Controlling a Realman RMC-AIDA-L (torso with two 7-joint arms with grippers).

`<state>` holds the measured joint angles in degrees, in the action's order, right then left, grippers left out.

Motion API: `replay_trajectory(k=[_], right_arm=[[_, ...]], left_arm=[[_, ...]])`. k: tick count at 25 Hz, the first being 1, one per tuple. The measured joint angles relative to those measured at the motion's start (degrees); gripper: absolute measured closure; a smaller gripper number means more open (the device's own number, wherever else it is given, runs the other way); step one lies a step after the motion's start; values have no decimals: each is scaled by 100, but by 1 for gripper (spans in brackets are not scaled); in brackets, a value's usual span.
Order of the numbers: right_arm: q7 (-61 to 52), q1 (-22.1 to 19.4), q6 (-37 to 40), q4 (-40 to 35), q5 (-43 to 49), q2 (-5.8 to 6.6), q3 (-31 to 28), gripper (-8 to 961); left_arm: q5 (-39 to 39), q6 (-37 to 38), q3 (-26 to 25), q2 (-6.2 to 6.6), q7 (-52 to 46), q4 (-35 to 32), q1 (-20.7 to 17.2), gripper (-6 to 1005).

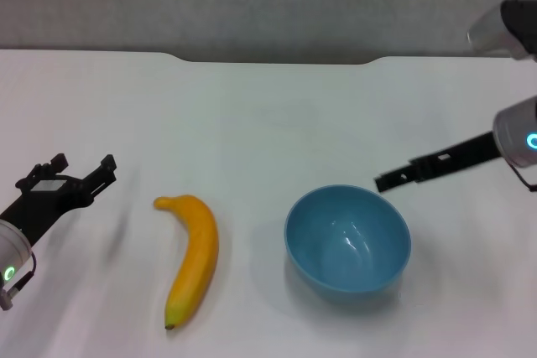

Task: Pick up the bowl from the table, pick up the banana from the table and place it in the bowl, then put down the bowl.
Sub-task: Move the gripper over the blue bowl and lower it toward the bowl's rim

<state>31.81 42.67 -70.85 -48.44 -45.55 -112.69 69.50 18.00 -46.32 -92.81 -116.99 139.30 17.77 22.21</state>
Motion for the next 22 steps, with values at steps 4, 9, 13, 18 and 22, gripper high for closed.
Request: replay_trajectory(k=[4,9,13,18,22], right_arm=[[-147,70,-60,136,527,-50,-43,57],[-59,176,23,444,638,-189,-20,58],[16,197,191,719,582,-239,24,59],[108,225,395,1112,453,-243,30,61],[191,196,575,1234,396,-253,33,79]], left_arm=[[-11,-4,0,-9,0,-2,9,107],[-32,-8,0,-4,0,-2,22,107],[-35,-9,0,-10,0,-2,46,107],[-36,10,0,-20,0,-2,80,107],[-47,7,0,-18,0,-2,82,107]])
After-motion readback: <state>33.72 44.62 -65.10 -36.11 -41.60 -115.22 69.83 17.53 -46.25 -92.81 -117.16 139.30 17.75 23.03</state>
